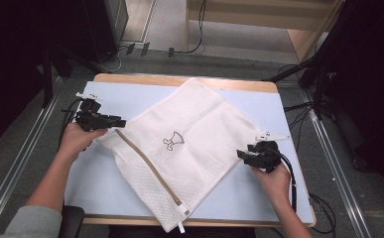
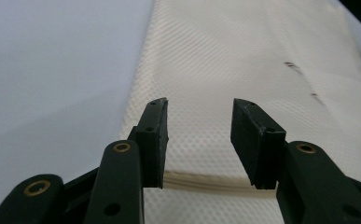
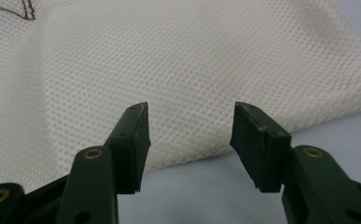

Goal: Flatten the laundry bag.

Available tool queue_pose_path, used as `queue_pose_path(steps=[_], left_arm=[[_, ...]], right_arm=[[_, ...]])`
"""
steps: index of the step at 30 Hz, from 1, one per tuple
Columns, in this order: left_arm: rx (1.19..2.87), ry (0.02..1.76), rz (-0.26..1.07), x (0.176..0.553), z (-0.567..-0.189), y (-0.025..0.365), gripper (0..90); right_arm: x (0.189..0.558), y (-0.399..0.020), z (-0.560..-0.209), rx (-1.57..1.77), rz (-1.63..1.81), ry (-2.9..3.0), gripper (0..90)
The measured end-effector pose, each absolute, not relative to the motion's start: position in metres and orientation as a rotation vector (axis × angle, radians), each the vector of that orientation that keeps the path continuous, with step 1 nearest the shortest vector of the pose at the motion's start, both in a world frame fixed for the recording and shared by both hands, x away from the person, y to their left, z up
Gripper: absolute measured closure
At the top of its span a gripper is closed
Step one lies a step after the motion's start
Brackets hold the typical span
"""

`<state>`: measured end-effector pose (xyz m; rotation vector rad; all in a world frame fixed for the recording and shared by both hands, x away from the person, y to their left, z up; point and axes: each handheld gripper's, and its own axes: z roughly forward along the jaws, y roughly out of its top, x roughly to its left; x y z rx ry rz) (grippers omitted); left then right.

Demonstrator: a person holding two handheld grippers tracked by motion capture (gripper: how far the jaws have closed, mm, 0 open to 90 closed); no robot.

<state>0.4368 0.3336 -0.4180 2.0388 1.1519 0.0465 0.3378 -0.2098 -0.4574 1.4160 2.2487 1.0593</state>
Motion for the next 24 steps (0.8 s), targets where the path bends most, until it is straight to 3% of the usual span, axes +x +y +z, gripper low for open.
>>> queue_pose_path(steps=[8, 15, 19, 20, 24], left_arm=[[2.086, 1.138, 0.132, 0.465, -0.434, 0.318, 49.8], [2.115, 1.153, 0.144, 0.474, -0.453, 0.314, 49.6], [2.079, 1.176, 0.107, 0.474, -0.454, 0.315, 53.7], [2.077, 1.176, 0.071, 0.474, -0.454, 0.315, 58.7], [2.131, 1.157, 0.098, 0.471, -0.453, 0.307, 72.7]], right_arm=[[0.328, -0.201, -0.471, 1.455, 1.017, 2.229, 38.7], [0.328, -0.191, -0.478, 1.461, 1.018, 2.201, 36.2], [0.328, -0.184, -0.480, 1.429, 0.994, 2.186, 35.8], [0.329, -0.183, -0.480, 1.418, 0.993, 2.188, 37.0], [0.331, -0.180, -0.481, 1.387, 0.979, 2.182, 50.0]])
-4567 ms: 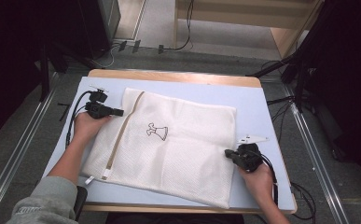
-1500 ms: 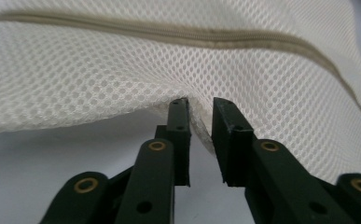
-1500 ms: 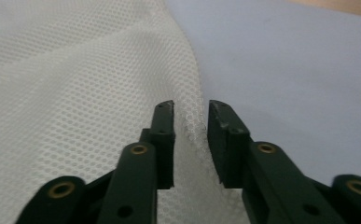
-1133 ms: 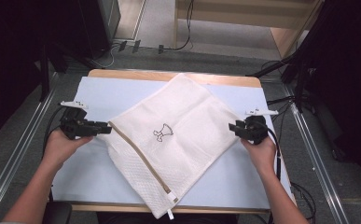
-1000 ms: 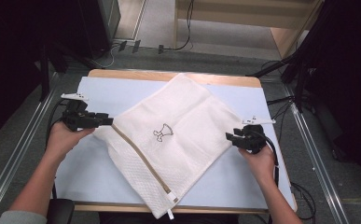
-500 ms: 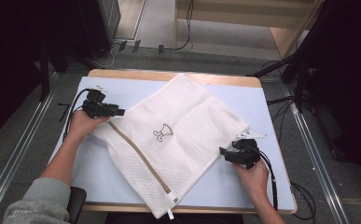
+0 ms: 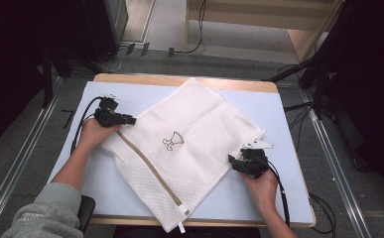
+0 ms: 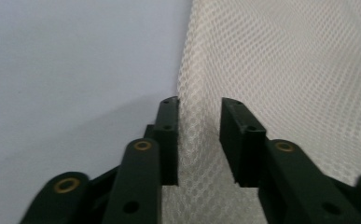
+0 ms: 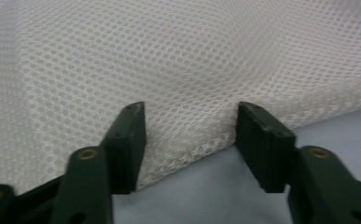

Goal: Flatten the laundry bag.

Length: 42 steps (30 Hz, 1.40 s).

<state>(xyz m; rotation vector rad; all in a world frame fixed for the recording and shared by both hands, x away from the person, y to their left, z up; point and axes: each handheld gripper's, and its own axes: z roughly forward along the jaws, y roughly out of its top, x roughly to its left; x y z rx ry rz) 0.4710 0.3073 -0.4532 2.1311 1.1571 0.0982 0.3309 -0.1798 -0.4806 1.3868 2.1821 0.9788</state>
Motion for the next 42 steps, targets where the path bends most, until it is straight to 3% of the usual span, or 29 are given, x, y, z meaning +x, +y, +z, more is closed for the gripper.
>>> queue_pose_path(steps=[6, 10, 12, 20, 27, 42], left_arm=[[2.135, 1.202, 0.113, 0.466, -0.453, 0.302, 86.0], [2.124, 1.212, 0.091, 0.464, -0.453, 0.302, 88.6], [2.126, 1.215, 0.079, 0.464, -0.453, 0.302, 89.2], [2.061, 1.240, -0.029, 0.460, -0.449, 0.310, 89.6], [2.063, 1.222, -0.007, 0.436, -0.440, 0.307, 89.6], [2.026, 1.262, 0.000, 0.374, -0.438, 0.321, 89.4]], right_arm=[[0.337, -0.183, -0.478, 1.398, 0.962, 2.195, 69.3], [0.342, -0.180, -0.477, 1.388, 0.974, 2.205, 84.2], [0.343, -0.180, -0.478, 1.403, 0.998, 2.204, 87.2], [0.354, -0.193, -0.469, 1.439, 1.002, 2.207, 88.7], [0.384, -0.205, -0.465, 1.440, 1.010, 2.188, 88.6], [0.450, -0.186, -0.454, 1.396, 1.058, 2.238, 88.4]])
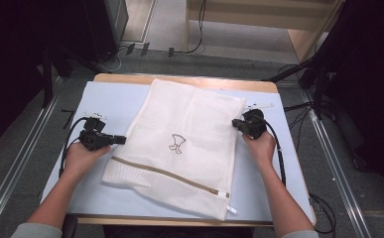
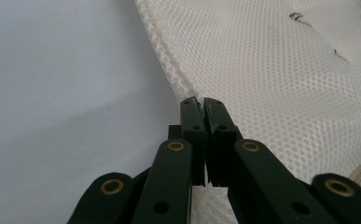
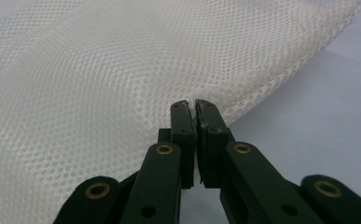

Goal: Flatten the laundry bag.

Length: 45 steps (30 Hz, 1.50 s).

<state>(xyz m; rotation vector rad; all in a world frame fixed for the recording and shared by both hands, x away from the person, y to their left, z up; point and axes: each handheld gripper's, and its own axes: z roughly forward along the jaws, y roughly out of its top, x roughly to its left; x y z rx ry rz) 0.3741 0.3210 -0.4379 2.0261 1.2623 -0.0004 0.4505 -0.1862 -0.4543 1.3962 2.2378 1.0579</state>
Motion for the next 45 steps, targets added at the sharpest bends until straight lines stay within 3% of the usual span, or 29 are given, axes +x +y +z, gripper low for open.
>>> queue_pose_path(steps=[9, 13, 18, 22, 30, 34, 38, 42, 45], left_arm=[[2.017, 1.289, -0.028, 0.357, -0.442, 0.320, 89.1], [2.033, 1.278, -0.002, 0.358, -0.441, 0.322, 84.9], [2.029, 1.270, 0.032, 0.365, -0.441, 0.322, 71.4], [2.029, 1.258, 0.030, 0.371, -0.440, 0.321, 65.5], [2.064, 1.253, 0.040, 0.381, -0.444, 0.314, 56.6], [2.066, 1.258, 0.032, 0.387, -0.450, 0.314, 56.3], [2.053, 1.271, 0.041, 0.388, -0.452, 0.315, 65.4], [2.045, 1.289, -0.006, 0.391, -0.454, 0.314, 83.1], [2.068, 1.295, -0.014, 0.392, -0.452, 0.310, 89.4]], right_arm=[[0.470, -0.169, -0.464, 1.364, 1.038, 2.255, 86.6], [0.465, -0.171, -0.460, 1.376, 1.041, 2.245, 73.9], [0.435, -0.180, -0.450, 1.378, 1.111, 2.219, 62.0], [0.402, -0.182, -0.449, 1.355, 1.100, 2.247, 53.1], [0.345, -0.178, -0.454, 1.352, 1.101, 2.289, 51.1], [0.336, -0.166, -0.466, 1.371, 1.050, 2.320, 47.5], [0.334, -0.155, -0.473, 1.316, 0.973, 2.333, 51.5], [0.335, -0.156, -0.473, 1.280, 0.977, 2.342, 75.2], [0.340, -0.159, -0.472, 1.280, 0.976, 2.362, 84.9]])
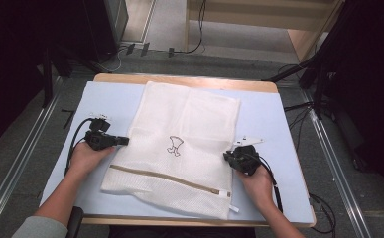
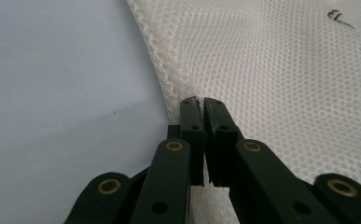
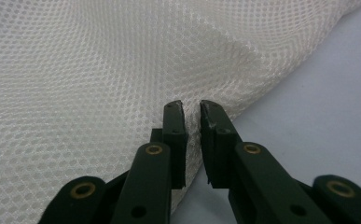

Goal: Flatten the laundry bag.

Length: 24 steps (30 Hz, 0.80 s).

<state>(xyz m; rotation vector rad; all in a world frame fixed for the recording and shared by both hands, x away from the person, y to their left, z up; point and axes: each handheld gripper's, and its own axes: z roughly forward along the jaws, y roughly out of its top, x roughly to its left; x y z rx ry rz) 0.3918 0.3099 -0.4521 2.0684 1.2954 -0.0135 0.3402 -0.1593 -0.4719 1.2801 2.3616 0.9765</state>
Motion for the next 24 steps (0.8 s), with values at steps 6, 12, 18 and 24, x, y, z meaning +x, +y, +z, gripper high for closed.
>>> queue_pose_path(steps=[6, 12, 18, 24], left_arm=[[2.056, 1.309, -0.024, 0.394, -0.450, 0.314, 90.0], [2.021, 1.338, 0.003, 0.401, -0.450, 0.319, 90.0], [2.010, 1.349, 0.013, 0.405, -0.451, 0.319, 90.0], [2.009, 1.346, 0.006, 0.404, -0.450, 0.320, 90.0]], right_arm=[[0.355, -0.161, -0.469, 1.316, 0.983, 2.382, 88.2], [0.380, -0.159, -0.469, 1.325, 1.007, 2.380, 87.9], [0.398, -0.160, -0.471, 1.293, 1.030, 2.380, 87.7], [0.405, -0.164, -0.473, 1.284, 1.078, 2.380, 87.1]])
